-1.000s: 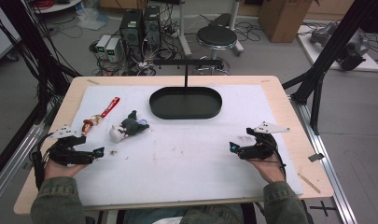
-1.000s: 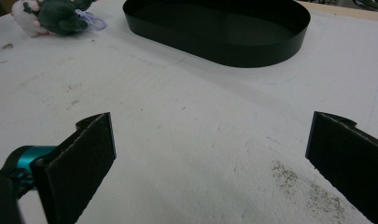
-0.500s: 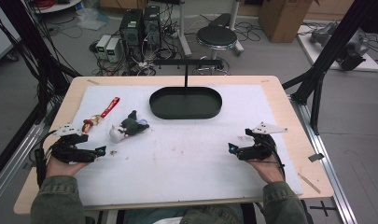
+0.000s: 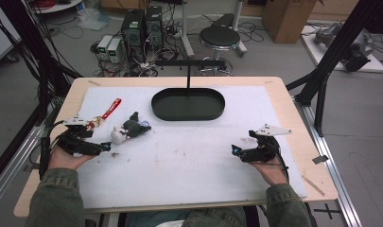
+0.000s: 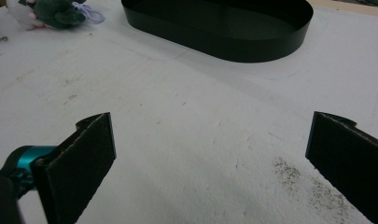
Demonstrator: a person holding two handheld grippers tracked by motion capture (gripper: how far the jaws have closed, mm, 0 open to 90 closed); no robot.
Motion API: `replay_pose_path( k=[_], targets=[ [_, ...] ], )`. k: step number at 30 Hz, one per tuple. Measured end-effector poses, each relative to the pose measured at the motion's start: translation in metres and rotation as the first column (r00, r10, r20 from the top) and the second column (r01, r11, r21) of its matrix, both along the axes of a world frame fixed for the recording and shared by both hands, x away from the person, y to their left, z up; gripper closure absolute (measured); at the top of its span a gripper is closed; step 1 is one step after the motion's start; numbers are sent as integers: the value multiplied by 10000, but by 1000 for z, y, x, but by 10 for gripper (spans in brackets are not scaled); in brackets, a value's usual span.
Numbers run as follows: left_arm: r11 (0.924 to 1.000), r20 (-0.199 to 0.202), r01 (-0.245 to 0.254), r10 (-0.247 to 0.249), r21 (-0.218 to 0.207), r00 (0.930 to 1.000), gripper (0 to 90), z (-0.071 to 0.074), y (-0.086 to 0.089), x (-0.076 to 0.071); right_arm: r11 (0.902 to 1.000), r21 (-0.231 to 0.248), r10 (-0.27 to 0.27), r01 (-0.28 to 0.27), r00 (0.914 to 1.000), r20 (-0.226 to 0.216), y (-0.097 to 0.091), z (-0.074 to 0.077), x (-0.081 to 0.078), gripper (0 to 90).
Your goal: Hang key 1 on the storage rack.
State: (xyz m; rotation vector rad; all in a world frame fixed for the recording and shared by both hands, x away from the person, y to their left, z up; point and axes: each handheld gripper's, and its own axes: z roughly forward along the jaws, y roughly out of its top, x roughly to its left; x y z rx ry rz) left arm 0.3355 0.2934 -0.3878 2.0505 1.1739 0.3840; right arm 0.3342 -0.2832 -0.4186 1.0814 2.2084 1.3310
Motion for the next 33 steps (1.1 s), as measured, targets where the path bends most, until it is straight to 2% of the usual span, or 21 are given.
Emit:
replay_pose_path(
  k=[1, 3, 8, 11, 13, 14, 19, 20, 25, 29, 32, 33],
  targets=[
    [9998, 18, 36, -37, 180, 10000, 68, 2, -1, 4, 10000, -21, 18, -18, 10000, 38, 0, 0, 0, 5],
    [9996, -60, -28, 29, 269, 10000, 69, 6, 2, 13, 10000, -1, -20, 20, 10000, 17, 0, 0, 0, 5],
    [9982, 57, -78, 75, 589, 10000, 69, 14, 4, 23, 10000, 68, -64, 63, 10000, 55, -1, 1, -1, 5],
    [9963, -7, 76, -76, 852, 10000, 69, 19, 4, 32, 10000, 43, -49, 49, 10000, 31, -1, 0, 0, 5],
    [9969, -78, 172, -166, 767, 9998, 69, 25, 6, 42, 10000, -14, -24, 24, 10000, 35, -1, 0, 0, 5],
    [9969, -78, 172, -166, 767, 9998, 69, 25, 6, 42, 10000, -14, -24, 24, 10000, 35, -1, 0, 0, 5],
    [9925, -210, 296, -273, 1185, 9994, 69, 29, 4, 54, 9999, -14, -99, 99, 9999, 62, -1, 0, 0, 5],
    [9900, -262, 324, -291, 1371, 9992, 69, 30, 3, 59, 9999, -33, -108, 109, 9999, 86, -1, 0, 0, 5],
    [9905, -367, 246, -198, 1354, 9991, 69, 29, 2, 71, 9998, -166, -77, 79, 9999, 101, -1, -1, 0, 5],
    [9887, -691, 345, -246, 1459, 9973, 69, 24, 4, 86, 9997, -204, -132, 134, 9999, 101, -1, -1, 0, 5],
    [9886, -707, 381, -280, 1459, 9971, 69, 23, 5, 92, 9998, -156, -151, 153, 9998, 106, -1, 0, 0, 5],
    [9885, -798, 363, -247, 1467, 9965, 69, 23, 7, 101, 9997, -154, -202, 204, 9997, 100, -1, 0, 0, 5]
  ],
)
